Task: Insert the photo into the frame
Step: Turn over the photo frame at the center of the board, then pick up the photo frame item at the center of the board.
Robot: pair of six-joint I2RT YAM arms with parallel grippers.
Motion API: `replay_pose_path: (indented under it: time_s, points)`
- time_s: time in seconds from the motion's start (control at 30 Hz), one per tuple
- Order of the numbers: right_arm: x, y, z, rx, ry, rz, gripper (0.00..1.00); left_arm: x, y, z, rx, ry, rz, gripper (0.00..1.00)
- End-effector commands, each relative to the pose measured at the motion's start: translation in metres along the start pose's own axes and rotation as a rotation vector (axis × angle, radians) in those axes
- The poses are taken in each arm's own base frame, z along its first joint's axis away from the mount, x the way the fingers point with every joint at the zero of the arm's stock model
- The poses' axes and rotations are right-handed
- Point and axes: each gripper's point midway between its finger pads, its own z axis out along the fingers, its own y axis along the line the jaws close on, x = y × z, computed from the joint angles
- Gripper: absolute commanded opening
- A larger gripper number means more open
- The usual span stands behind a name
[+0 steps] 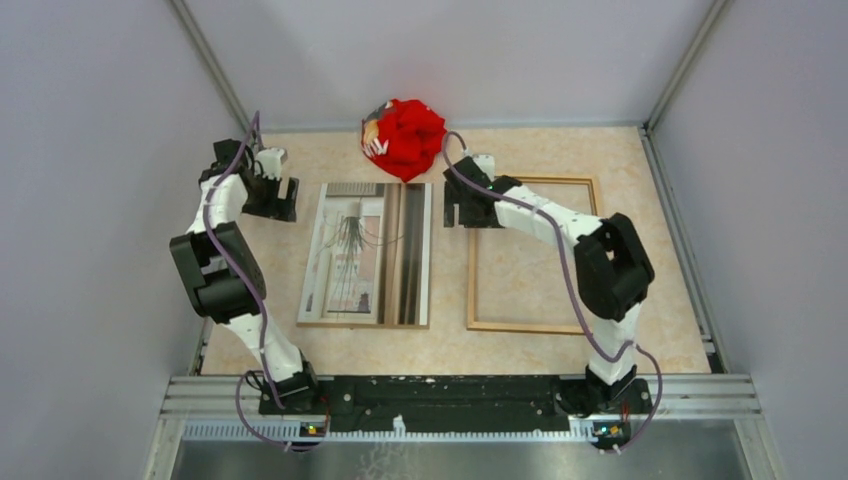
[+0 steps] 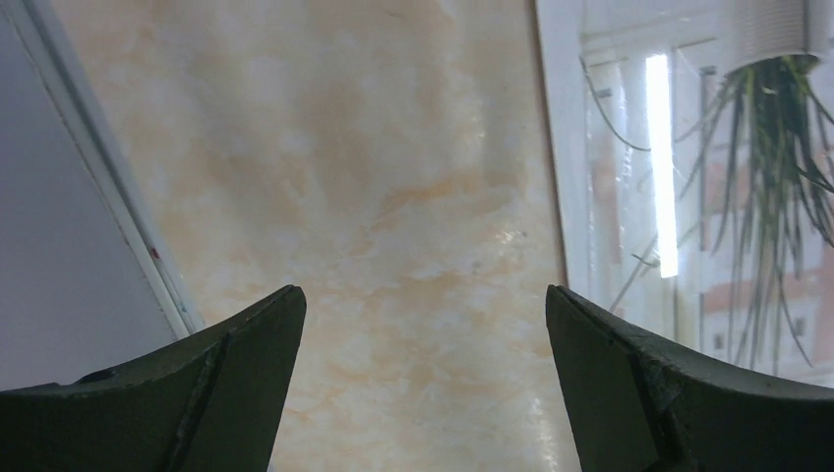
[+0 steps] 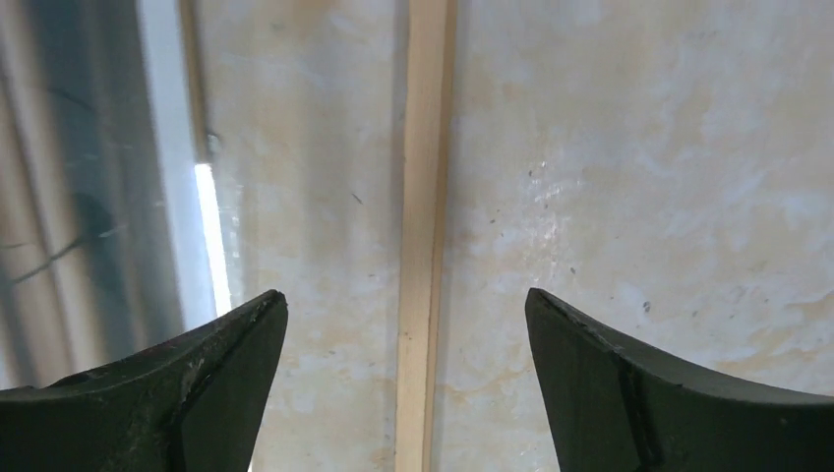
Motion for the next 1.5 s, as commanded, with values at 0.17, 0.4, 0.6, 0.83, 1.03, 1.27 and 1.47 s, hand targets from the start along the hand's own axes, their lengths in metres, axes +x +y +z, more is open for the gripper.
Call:
replay_pose_path:
  time_s: [0.17, 0.4, 0.6, 0.83, 1.03, 1.27, 1.47]
  points:
    - [-0.100, 0.052, -0.066, -0.510, -0.179, 0.236, 0.99, -0.004, 0.028, 0.019, -0.065, 0.037, 0.058, 0.98]
    - [-0.072, 0.107, -0.030, -0.474, -0.056, 0.152, 0.99, -0.004, 0.034, 0.029, -0.086, 0.031, 0.047, 0.98]
    - [-0.041, 0.125, 0.016, -0.456, 0.010, 0.188, 0.92, 0.009, 0.033, 0.039, -0.123, 0.072, 0.007, 0.98]
    - [-0.020, 0.123, 0.037, -0.421, 0.066, 0.215, 0.90, 0.037, 0.021, 0.057, -0.103, 0.131, 0.014, 0.97]
    - [-0.007, 0.113, 0.032, -0.411, 0.065, 0.239, 0.91, 0.041, 0.004, 0.066, -0.063, 0.122, -0.001, 0.94]
    - [-0.009, 0.103, 0.024, -0.385, 0.054, 0.241, 0.91, 0.028, -0.001, 0.068, -0.072, 0.090, 0.001, 0.93]
    - [-0.002, 0.106, 0.031, -0.378, 0.093, 0.269, 0.90, 0.020, -0.001, 0.076, -0.064, 0.101, 0.000, 0.92]
